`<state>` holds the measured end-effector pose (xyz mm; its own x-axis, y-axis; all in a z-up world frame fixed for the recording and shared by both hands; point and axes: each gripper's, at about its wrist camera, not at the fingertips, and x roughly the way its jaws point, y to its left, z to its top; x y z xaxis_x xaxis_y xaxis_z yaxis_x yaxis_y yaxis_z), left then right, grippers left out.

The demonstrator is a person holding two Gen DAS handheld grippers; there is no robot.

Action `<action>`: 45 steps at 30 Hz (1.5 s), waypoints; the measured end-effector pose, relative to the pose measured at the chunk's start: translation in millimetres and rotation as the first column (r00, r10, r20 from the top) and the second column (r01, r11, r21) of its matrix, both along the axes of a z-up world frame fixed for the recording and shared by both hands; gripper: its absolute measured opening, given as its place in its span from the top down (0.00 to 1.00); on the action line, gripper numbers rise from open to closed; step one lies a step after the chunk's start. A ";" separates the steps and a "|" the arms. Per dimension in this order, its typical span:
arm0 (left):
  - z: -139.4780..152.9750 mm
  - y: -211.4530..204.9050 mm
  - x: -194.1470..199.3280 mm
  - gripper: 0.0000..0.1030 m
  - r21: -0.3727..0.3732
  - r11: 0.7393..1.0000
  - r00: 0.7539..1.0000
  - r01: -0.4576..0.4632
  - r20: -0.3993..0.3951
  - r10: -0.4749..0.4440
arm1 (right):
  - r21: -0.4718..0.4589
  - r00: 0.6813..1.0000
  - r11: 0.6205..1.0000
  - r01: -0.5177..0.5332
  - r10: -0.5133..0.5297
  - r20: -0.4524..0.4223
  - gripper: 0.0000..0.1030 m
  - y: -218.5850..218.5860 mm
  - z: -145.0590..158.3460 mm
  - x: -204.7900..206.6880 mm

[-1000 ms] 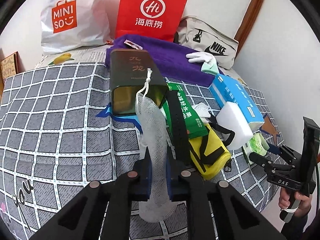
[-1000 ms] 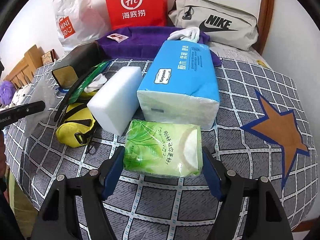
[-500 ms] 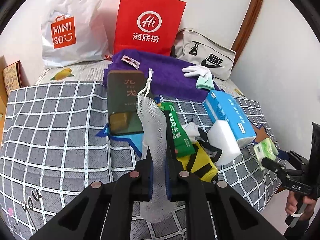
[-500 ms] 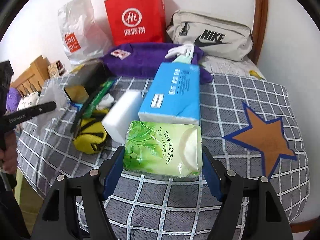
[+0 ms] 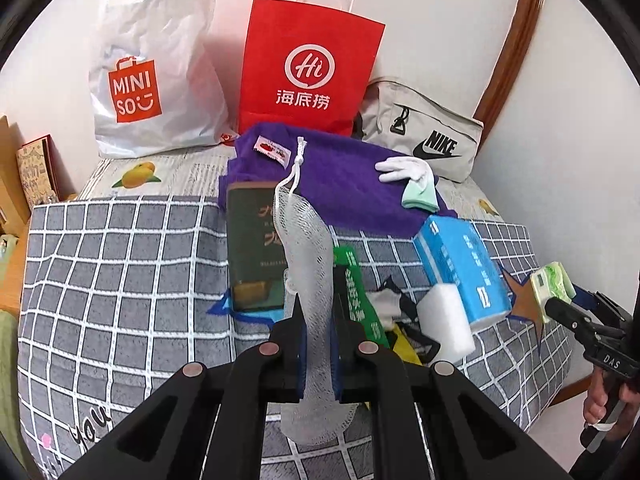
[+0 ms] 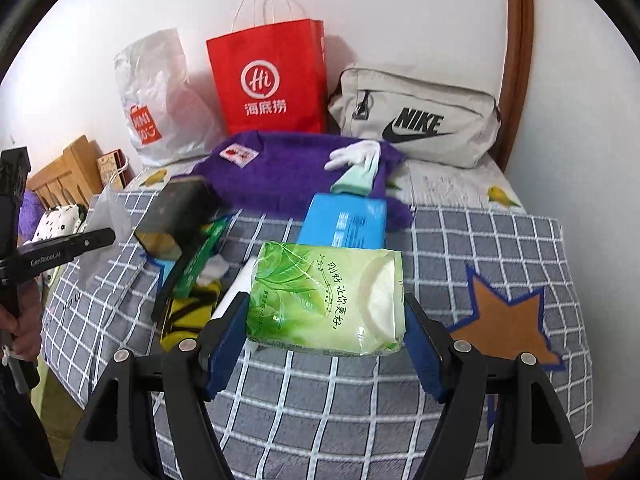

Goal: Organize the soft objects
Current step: 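Grasp the green tissue pack with the right tool and lift it, then carry the mesh bag with the left tool while the right tool carries the tissue pack toward the purple towel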

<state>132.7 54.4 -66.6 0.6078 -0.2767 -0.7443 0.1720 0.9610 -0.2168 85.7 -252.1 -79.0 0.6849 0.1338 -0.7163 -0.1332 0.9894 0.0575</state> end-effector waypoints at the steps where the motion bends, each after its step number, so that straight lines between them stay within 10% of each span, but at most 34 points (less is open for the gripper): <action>1: 2.0 -0.2 2.5 0.91 0.001 1.000 1.000 0.000 0.002 0.000 | 0.002 1.000 1.000 0.000 0.000 0.003 0.29 -0.3 2.0 3.4; 45: 6.5 -0.9 146.7 0.91 0.004 1.000 0.999 -0.031 -0.041 0.031 | 0.008 0.999 1.000 -0.021 0.022 -0.036 0.29 8.3 2.3 176.6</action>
